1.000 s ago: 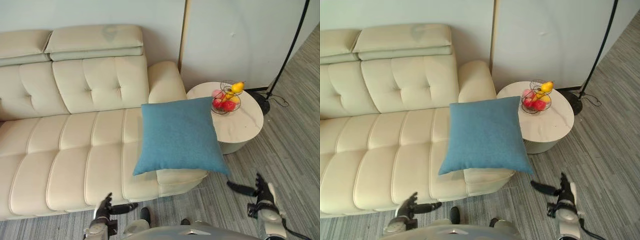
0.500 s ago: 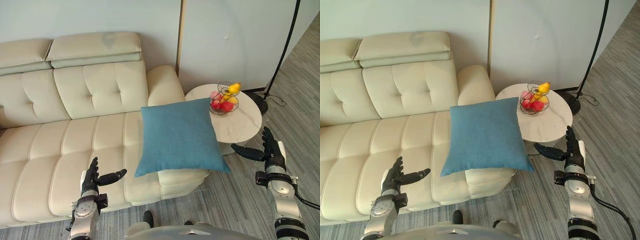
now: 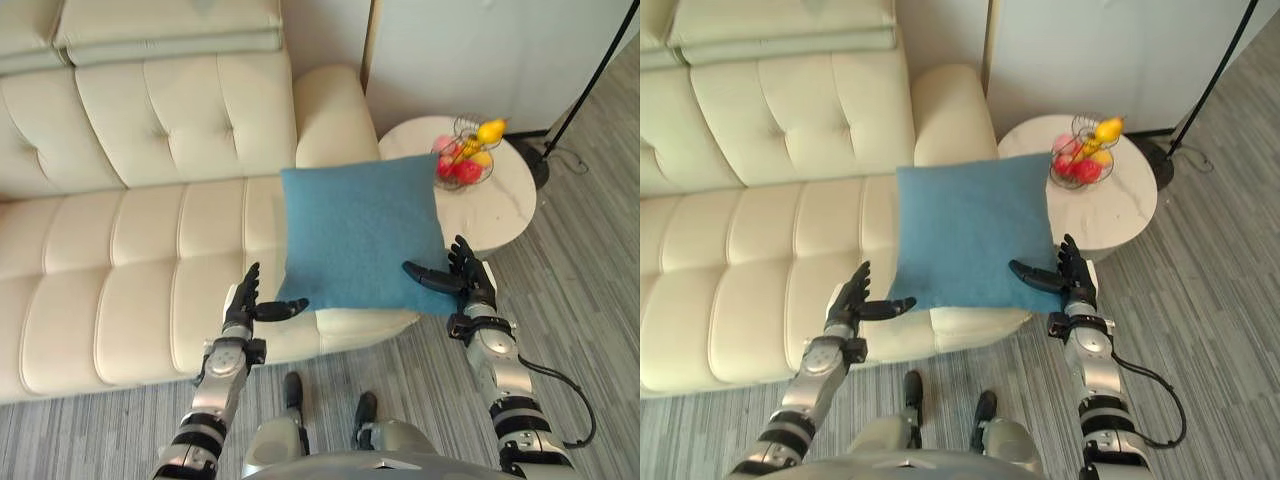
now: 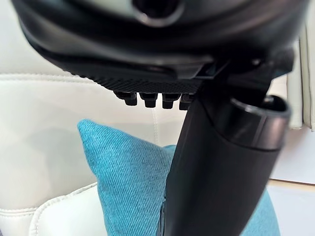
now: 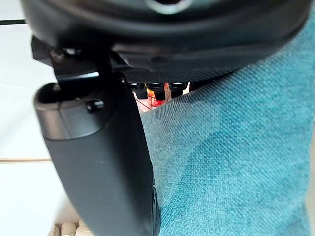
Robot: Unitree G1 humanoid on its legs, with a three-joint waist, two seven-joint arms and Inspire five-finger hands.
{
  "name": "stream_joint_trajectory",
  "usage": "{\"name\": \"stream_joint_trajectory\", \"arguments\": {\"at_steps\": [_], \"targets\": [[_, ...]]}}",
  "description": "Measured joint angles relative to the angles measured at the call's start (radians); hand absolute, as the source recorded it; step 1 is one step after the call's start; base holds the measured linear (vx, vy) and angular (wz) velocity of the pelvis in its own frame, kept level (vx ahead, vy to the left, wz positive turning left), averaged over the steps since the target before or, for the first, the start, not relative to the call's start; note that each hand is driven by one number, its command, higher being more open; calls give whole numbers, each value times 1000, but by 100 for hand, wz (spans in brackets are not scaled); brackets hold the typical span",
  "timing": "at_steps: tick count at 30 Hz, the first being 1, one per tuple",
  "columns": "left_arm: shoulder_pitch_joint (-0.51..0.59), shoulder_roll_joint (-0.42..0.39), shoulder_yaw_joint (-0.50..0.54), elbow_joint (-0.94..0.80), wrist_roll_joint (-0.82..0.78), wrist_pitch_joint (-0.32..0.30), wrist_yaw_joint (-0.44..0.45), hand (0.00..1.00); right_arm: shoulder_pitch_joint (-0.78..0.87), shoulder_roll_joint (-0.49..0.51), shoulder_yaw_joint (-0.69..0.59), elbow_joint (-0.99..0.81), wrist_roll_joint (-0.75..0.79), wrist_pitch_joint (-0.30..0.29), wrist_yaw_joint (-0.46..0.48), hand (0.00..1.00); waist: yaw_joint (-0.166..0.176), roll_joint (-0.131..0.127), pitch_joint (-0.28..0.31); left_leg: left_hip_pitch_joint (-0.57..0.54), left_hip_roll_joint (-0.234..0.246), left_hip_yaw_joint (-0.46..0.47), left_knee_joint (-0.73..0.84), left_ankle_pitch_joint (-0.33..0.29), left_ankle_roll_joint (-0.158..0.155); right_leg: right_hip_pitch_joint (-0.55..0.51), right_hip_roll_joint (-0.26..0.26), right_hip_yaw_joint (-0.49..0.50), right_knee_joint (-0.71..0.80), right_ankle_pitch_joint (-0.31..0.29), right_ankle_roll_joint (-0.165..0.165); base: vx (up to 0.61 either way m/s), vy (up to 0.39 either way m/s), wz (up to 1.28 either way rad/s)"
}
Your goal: Pick up cushions and gather them together orderly.
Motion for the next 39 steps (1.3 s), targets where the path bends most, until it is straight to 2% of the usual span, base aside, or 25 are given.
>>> {"name": "stream_joint_trajectory", "arguments": {"at_steps": [5,6,9,14,20,26,31,37,39], "targets": [[-213,3,-51,81,-33,0,29,100,-149,-2,15,50,44,-3,-56,100,2,-9,85,-100,3,-8,0,37,2,-132,-17,-6,80,2,0,-142,17,4],[-271,7,-65,108,-38,0,41,0,-181,-2,16,61,52,-6,-70,0,2,-13,101,-127,3,-8,1,45,1,-168,-20,-5,101,2,-1,-121,5,-1],[-382,28,-85,160,-35,0,59,0,-239,-4,17,77,65,-20,-92,0,0,-24,148,-174,3,-7,22,53,3,-225,-32,-2,144,-4,-8,-95,-11,-2],[-458,42,-99,168,-19,0,67,0,-280,-4,25,77,83,-41,-105,0,-1,-30,179,-221,10,-6,23,68,-3,-289,-32,1,181,-9,-17,-49,-50,-2],[-489,42,-115,126,-40,-10,99,0,-298,-4,53,68,110,-92,-110,0,0,-31,194,-245,20,-6,20,79,-15,-328,-27,1,211,-21,-33,-15,-83,-1],[-491,39,-115,60,-81,-10,148,0,-249,14,58,-5,145,-101,-118,0,6,-31,194,-224,25,-6,1,84,-21,-324,-23,0,225,-38,-40,35,-88,0],[-387,28,-123,-96,-101,-9,150,0,-104,69,63,-109,152,-97,-117,0,12,-29,193,-159,22,-6,1,75,-32,-254,-23,7,216,-56,-34,68,-62,2],[-113,-20,-138,-280,-120,-8,138,0,112,98,69,-267,134,-72,-94,0,10,-9,175,-39,21,-3,1,31,-37,-109,-8,12,154,-66,-23,48,-25,-2],[-38,-21,-147,-317,-131,-6,126,0,167,114,65,-300,111,-69,-81,0,8,-6,147,-17,22,-1,1,19,-37,-81,-3,13,137,-67,-21,26,-5,-1]]}}
